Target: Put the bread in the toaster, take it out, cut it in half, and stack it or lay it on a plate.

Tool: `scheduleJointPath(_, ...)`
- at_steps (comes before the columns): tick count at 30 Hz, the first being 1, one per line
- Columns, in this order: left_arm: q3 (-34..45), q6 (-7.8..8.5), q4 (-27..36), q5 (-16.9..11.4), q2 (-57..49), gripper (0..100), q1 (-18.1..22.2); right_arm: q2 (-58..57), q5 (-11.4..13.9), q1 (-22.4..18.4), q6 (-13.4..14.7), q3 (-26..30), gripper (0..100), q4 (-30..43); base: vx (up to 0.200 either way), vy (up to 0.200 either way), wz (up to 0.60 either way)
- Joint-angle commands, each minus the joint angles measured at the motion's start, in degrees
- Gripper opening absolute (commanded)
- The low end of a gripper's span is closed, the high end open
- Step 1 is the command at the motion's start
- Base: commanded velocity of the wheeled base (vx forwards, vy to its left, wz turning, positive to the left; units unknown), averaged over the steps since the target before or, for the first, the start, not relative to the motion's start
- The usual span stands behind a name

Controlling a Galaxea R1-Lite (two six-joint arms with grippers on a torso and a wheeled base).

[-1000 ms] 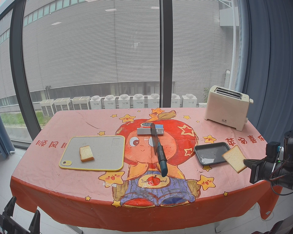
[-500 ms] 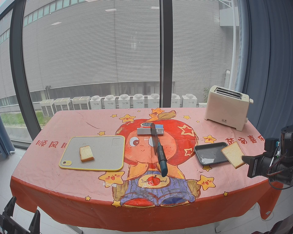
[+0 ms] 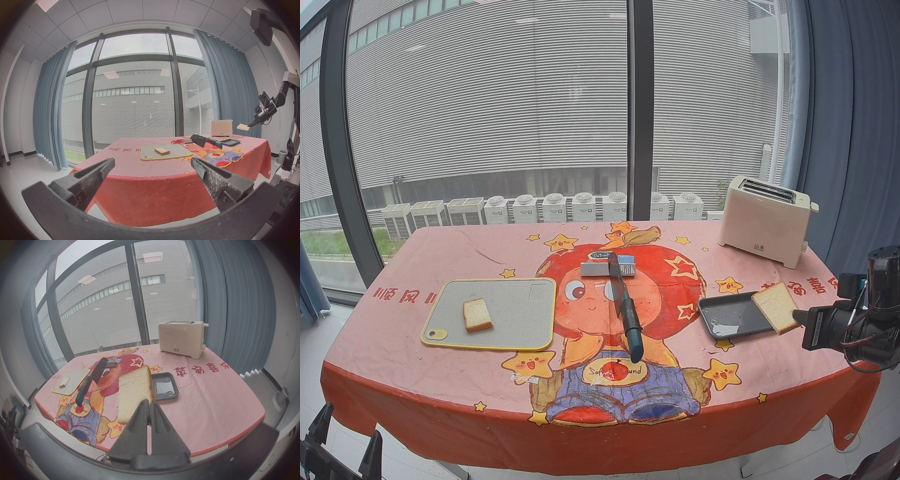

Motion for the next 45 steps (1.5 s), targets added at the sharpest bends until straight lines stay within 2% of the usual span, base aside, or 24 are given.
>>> scheduleJointPath(1,0.92,-0.01,-0.01,-0.02,-0.93,100,0.00,1.28,0.05,-0.04,0.60,-0.79,0,0.01,0.000,0.000,0.00)
scheduleJointPath(5,0.92,-0.01,-0.01,-0.02,-0.93,100,0.00,2.25,0.67,-0.04,2.18,-2.37,0,0.01,0.000,0.000,0.00)
scheduleJointPath(20,0.92,-0.01,-0.01,-0.02,-0.93,100,0.08,11.57,0.93,-3.73,1.65,-10.37,0,0.10,0.000,0.000,0.00)
scheduleJointPath(21,0.92,-0.01,0.08,-0.02,-0.93,100,0.08,13.94,0.93,-4.53,1.48,-13.09,0,0.10,0.000,0.000,0.00)
scheduleJointPath(27,0.92,-0.01,-0.01,-0.02,-0.93,100,0.08,18.33,0.93,-4.96,1.39,-17.23,0,0.10,0.000,0.000,0.00)
scheduleJointPath(45,0.92,-0.01,0.08,-0.02,-0.93,100,0.08,23.52,1.20,-4.79,1.48,-17.84,0,0.01,0.000,0.000,0.00)
